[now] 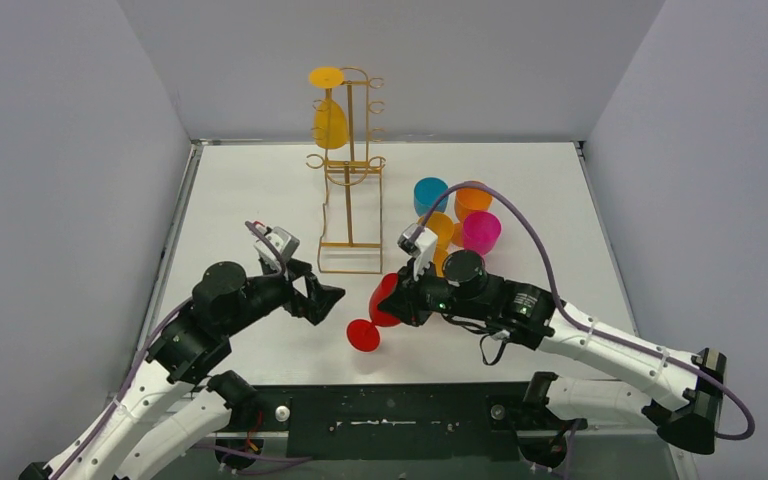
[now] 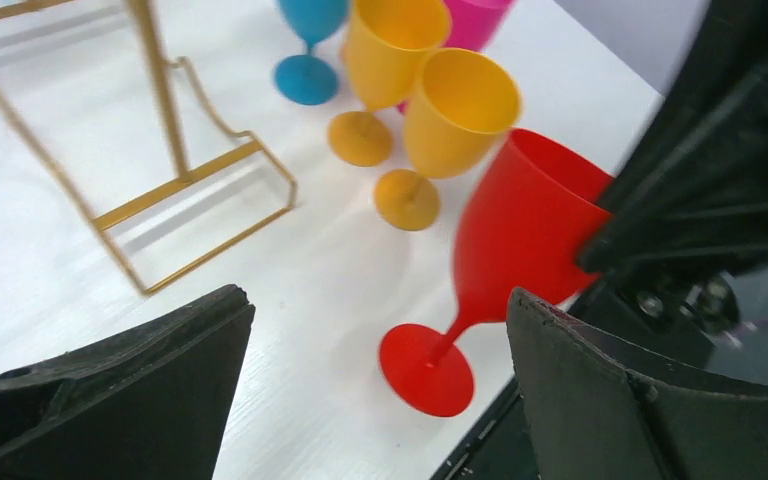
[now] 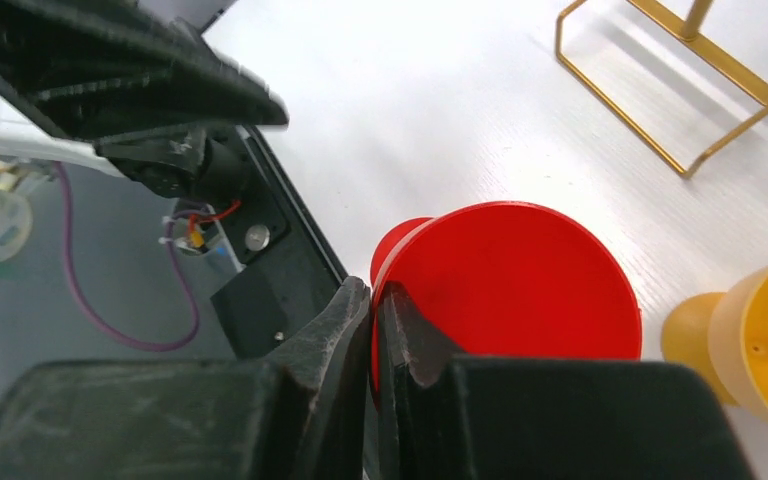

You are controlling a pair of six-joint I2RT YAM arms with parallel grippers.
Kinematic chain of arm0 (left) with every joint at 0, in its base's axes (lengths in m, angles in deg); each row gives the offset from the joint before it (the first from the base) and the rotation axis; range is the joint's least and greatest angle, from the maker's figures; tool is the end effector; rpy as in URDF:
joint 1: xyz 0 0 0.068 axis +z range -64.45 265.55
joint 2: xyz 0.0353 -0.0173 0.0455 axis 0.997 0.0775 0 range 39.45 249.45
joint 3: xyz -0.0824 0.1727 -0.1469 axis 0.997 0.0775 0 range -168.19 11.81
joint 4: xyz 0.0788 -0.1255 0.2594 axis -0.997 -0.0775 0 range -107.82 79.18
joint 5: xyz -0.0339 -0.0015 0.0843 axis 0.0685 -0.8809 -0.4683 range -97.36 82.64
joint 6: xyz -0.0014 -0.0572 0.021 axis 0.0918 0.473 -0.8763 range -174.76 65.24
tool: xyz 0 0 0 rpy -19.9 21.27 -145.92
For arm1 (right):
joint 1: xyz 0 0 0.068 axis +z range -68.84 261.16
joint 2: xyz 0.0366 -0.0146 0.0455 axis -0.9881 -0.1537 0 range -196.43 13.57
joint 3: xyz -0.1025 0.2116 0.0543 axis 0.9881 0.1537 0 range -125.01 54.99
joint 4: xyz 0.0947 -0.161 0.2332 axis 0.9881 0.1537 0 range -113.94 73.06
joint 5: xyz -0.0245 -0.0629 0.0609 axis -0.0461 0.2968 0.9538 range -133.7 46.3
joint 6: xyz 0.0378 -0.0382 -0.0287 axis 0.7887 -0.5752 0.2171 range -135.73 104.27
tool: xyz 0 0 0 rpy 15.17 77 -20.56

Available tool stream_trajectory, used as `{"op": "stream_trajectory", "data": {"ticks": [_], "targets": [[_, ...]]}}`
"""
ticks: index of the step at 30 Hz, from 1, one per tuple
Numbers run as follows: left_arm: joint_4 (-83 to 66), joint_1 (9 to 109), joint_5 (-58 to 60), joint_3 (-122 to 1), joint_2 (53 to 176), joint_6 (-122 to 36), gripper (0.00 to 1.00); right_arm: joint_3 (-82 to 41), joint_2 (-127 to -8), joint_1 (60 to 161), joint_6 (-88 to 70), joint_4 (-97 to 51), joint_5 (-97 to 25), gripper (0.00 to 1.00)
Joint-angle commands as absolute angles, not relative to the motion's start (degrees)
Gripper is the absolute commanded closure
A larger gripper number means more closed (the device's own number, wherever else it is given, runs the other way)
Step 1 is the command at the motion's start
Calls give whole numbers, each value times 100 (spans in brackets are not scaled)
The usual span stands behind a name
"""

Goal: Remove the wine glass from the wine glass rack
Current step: Place the wine glass at the center of the board.

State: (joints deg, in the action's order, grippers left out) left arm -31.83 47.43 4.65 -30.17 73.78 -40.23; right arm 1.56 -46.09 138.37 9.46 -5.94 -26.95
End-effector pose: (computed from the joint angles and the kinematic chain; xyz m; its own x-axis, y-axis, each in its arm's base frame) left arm 0.1659 -0.1422 0.3138 -0.3675 -0.0235 -0.9297 0.6931 0.6596 -0.2906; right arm 0.1512 0.2592 0.2937 -0.6043 -0.1856 -0.7748 -0.7626 0.4163 0.4951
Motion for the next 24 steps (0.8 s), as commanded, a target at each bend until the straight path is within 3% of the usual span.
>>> {"op": "stream_trajectory", "data": {"ticks": [1, 7, 16, 24], "targets": [[-3501, 4767, -1202, -3264, 7160, -3720, 3, 261, -4397, 14452, 835, -386, -4612, 100], [-4168, 4770, -2437, -3290, 7024, -3456, 3, 552, -3978, 15032, 1231, 260, -5757, 100], [-4378, 4774, -2622, -3262, 6862, -3410, 3, 731, -2959, 15024, 2516, 1645, -7706, 100], [-4462, 4769, -2723, -3271, 6765, -3469, 2, 500, -2567, 15024, 2765, 2349, -8136, 100]]}}
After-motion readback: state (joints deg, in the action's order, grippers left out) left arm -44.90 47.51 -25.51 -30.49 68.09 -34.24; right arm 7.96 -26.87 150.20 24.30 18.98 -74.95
